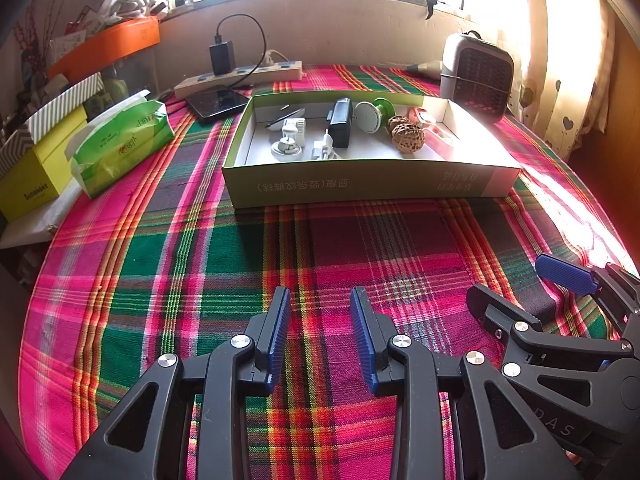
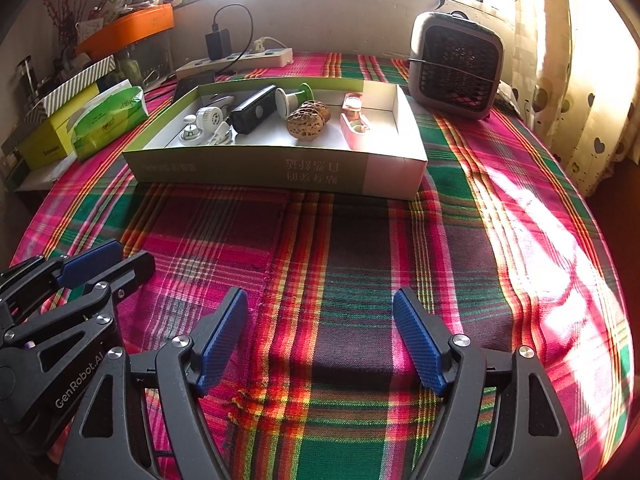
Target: Organize objects
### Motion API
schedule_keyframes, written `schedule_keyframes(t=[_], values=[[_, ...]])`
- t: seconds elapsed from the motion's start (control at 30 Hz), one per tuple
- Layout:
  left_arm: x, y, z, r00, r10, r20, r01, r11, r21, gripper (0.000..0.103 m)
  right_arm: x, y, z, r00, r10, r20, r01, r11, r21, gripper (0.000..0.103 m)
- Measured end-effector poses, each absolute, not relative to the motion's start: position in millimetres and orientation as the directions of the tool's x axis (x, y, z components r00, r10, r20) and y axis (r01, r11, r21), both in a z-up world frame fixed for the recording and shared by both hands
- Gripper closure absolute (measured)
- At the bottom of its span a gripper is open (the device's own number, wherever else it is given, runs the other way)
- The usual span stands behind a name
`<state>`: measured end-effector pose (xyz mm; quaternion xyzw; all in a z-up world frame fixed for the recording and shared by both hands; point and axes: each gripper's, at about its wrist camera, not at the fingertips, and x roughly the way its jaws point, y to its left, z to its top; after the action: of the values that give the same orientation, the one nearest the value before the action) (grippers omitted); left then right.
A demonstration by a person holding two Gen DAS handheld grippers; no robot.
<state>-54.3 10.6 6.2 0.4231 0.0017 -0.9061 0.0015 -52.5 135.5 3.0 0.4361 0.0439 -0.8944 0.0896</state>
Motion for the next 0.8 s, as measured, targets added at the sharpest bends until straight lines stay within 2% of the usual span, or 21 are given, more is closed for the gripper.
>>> schedule_keyframes(t=[0.8], values=[[-54.3,10.0,6.7,-0.642,-0.002,-0.767,0.004,-1.0,-0.001,0.074,-52.2,134.6,3.2,-0.604,-0.122,-0.788,0.198,-0.98,-0.001,0.027]])
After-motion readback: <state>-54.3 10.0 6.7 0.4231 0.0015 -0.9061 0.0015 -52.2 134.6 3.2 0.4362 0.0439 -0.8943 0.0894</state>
